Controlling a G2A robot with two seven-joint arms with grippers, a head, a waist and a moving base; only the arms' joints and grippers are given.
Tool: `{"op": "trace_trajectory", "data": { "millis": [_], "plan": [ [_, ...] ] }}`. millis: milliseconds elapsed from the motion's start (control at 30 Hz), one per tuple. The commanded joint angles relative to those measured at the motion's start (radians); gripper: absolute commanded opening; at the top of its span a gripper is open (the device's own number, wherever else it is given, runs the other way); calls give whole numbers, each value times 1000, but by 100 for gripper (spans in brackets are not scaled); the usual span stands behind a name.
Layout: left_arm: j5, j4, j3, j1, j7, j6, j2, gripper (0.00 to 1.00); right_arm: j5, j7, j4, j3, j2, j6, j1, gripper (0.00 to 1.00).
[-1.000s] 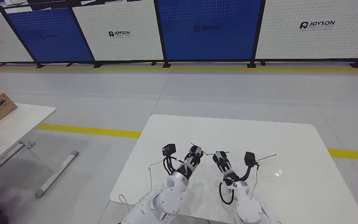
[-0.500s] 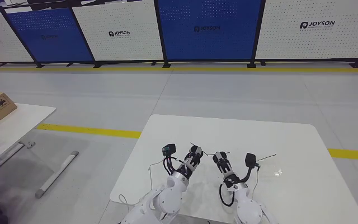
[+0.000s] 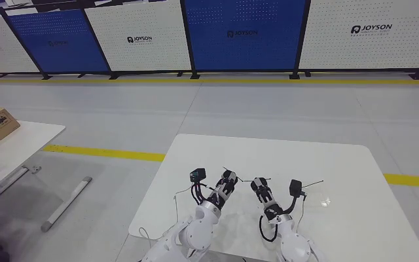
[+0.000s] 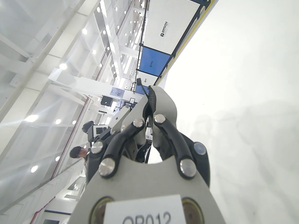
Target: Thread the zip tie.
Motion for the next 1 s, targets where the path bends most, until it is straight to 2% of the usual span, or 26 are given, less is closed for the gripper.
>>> {"op": "trace_trajectory", "data": {
  "millis": [0,400,967],
  "plan": [
    [0,0,0,0,0,0,0,0,-2,2,-2,0,-1,2,1,0],
    [0,0,0,0,0,0,0,0,-8,8,16,-5,-10,17,13,0],
    [0,0,0,0,0,0,0,0,-18,10,10,7,-15,13,-2,0]
  ]
}}
